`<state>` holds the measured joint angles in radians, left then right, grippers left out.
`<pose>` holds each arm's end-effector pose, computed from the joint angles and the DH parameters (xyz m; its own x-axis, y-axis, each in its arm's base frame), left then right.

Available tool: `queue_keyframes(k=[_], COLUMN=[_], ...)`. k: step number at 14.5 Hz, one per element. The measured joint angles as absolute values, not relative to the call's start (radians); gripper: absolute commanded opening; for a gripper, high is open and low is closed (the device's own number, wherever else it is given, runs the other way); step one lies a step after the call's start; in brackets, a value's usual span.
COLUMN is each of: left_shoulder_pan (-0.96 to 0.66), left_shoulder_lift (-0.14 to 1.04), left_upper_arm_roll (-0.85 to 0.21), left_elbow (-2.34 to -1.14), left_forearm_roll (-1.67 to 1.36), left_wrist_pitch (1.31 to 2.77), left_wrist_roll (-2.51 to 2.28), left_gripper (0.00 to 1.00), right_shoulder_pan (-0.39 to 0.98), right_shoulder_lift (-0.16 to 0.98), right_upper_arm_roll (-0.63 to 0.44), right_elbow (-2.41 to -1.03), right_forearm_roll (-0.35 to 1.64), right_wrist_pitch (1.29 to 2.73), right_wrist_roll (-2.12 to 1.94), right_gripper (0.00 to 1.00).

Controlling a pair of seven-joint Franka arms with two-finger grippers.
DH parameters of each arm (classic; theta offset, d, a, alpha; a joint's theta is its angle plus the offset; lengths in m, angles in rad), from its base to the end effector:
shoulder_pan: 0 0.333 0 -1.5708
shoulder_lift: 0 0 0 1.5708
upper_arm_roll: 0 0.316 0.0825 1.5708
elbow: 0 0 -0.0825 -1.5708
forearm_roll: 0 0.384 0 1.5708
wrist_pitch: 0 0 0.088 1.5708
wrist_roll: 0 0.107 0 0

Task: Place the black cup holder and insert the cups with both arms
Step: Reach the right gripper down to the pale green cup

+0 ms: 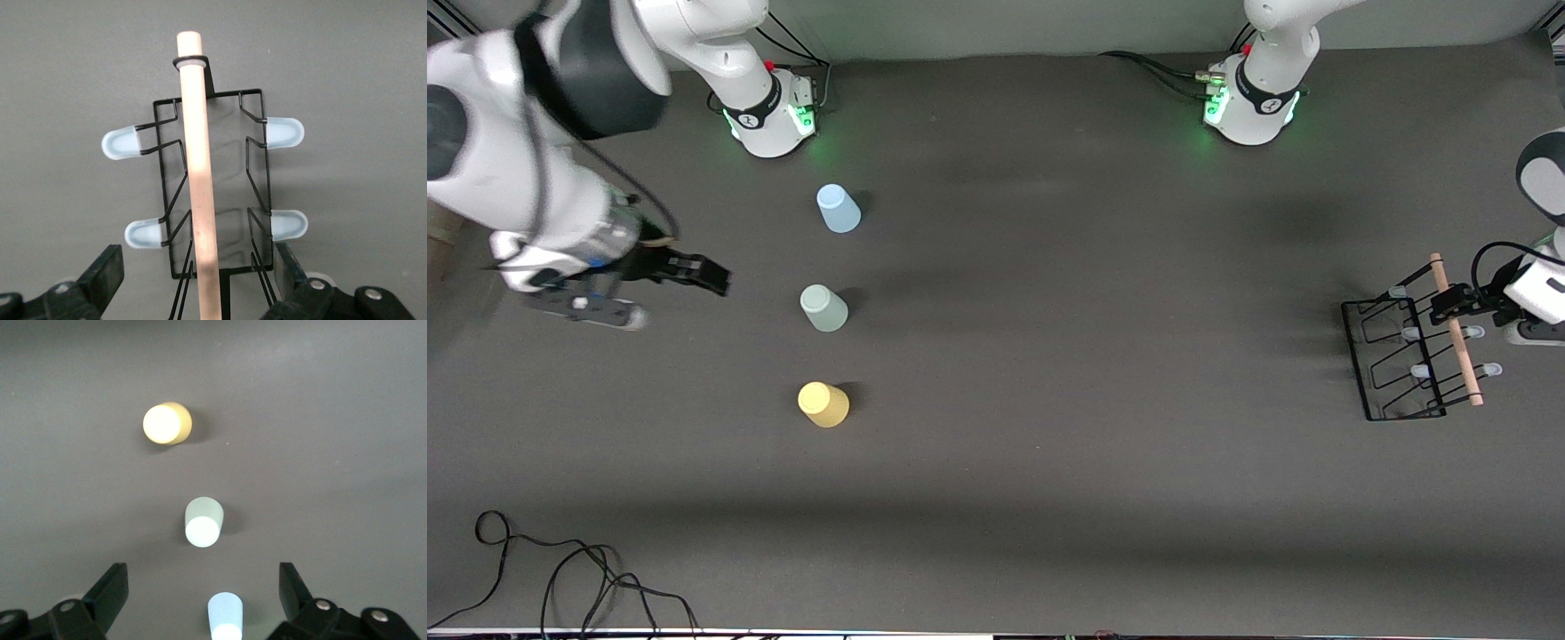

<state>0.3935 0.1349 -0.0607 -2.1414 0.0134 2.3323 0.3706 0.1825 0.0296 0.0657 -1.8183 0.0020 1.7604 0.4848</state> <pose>0.5328 0.1848 0.3471 0.9976 -0.0465 0.0517 -0.0454 -0.9987 -0.0223 0.5449 0.1379 0.5065 0.9687 -0.2355 -0.0791 -0.2332 -0.9717 0.0373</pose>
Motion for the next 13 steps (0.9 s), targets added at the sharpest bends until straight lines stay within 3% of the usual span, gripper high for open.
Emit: queue_keyframes(k=[2,3,4,6,7,8,13], left_shoulder_pan=[0.394,0.394,0.394,0.394,0.394,0.394,0.394], left_shoulder_lift=[0.144,0.146,0.146,0.146,0.146,0.146,0.144], left_upper_arm_roll=[-0.061,-0.062,-0.062,-0.062,-0.063,-0.063,-0.063], left_elbow=[-2.141,-2.142,-2.142,-2.142,-2.142,-2.141,-2.136], left_forearm_roll=[0.013,0.013,0.013,0.013,0.013,0.013,0.012], left_wrist_pitch=[2.331,2.329,2.324,2.311,2.31,2.309,2.301], left_wrist_roll=[0.371,0.371,0.371,0.371,0.371,0.371,0.369], left_gripper=[0.97,0.9,0.74,0.28,0.1,0.0,0.0], right_shoulder_pan=[0.212,0.218,0.224,0.239,0.246,0.253,0.268], right_shoulder_lift=[0.03,0.031,0.031,0.035,0.038,0.043,0.1], right_upper_arm_roll=[0.066,0.067,0.067,0.067,0.067,0.067,0.067], right_elbow=[-1.889,-1.934,-1.983,-2.092,-2.146,-2.193,-2.291], right_forearm_roll=[0.002,0.005,0.012,0.024,0.025,0.026,0.027], right_wrist_pitch=[1.83,1.879,1.936,2.067,2.131,2.186,2.308], right_wrist_roll=[0.516,0.522,0.524,0.527,0.528,0.529,0.532], right_gripper=[1.0,1.0,1.0,1.0,1.0,1.0,1.0])
